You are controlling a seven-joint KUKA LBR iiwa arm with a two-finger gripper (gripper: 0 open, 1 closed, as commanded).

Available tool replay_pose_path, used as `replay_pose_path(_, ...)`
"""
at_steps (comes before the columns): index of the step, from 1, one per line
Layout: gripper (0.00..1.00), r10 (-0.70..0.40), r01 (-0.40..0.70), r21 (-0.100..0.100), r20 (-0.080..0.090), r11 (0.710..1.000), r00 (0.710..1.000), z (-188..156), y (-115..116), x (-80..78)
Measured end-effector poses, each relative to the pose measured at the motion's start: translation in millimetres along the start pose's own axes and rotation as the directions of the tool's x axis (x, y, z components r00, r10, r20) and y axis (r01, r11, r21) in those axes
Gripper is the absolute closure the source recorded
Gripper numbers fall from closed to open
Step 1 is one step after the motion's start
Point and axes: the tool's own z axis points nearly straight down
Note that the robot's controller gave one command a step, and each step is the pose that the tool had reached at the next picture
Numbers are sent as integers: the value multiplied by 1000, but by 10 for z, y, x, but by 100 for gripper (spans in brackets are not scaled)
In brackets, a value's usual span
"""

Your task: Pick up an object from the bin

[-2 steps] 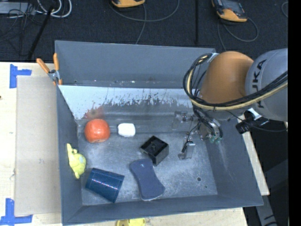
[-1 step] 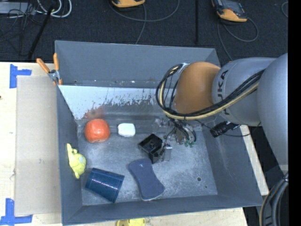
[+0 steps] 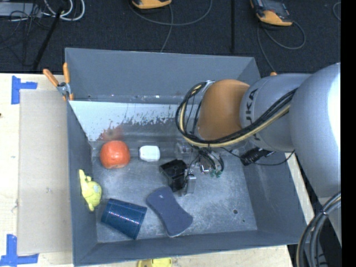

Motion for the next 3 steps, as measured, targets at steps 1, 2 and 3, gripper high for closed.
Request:
replay_pose_path(1,0,37,-37,-1,-3,999,999,-369,-46,-44)
replay_pose_path(2,0,76,-76,-1,-4,997,997,-306,-30,-52)
replay_pose_path(3,100,109,-109,2,1,994,994,-79,160,58)
